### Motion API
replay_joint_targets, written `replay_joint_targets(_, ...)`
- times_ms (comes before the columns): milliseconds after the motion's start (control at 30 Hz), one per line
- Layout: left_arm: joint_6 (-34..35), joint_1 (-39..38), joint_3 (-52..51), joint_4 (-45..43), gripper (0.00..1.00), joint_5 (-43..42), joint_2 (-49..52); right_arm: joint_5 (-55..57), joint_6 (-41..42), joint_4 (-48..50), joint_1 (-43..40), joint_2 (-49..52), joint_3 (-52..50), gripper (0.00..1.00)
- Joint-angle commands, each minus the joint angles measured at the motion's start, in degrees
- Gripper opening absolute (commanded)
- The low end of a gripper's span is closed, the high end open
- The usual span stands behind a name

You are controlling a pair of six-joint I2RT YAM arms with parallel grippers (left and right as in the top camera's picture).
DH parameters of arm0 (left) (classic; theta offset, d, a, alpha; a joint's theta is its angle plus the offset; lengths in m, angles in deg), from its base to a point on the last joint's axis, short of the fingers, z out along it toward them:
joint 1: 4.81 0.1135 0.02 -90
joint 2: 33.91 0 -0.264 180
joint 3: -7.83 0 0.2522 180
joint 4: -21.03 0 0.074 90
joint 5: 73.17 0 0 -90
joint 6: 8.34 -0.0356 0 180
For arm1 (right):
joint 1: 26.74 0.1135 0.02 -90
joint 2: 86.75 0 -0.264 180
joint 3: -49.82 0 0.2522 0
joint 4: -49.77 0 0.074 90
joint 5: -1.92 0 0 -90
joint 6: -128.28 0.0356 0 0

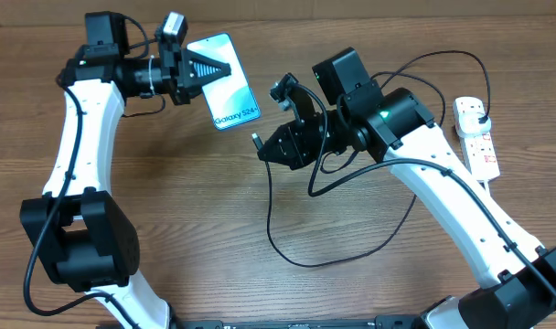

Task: Plug charger to phone and switch on socket
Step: 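Lift the cable and bring the plug under the phone's bottom edge, then push the USB-C plug up into the phone's bottom port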

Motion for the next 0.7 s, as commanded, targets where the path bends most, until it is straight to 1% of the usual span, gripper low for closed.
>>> replay_joint_targets(0, 0.59, -1.07, 0.24, -0.02, 0.04, -2.16, -0.24, 0.22, 0.81, 1.22, 0.61, -1.64, -0.02, 0.04)
replay_joint_targets(400, 0.66, -1.22, 0.24, -0.02, 0.04, 0.11, -0.24, 0.22, 2.4, 3.65, 0.61, -3.8, 0.0, 0.04)
replay_joint_targets(667, 0.85, -1.38, 0.24, 0.22, 0.04, 0.15, -0.24, 0.24, 3.78, 4.5, 0.61, -3.8, 0.0, 0.04)
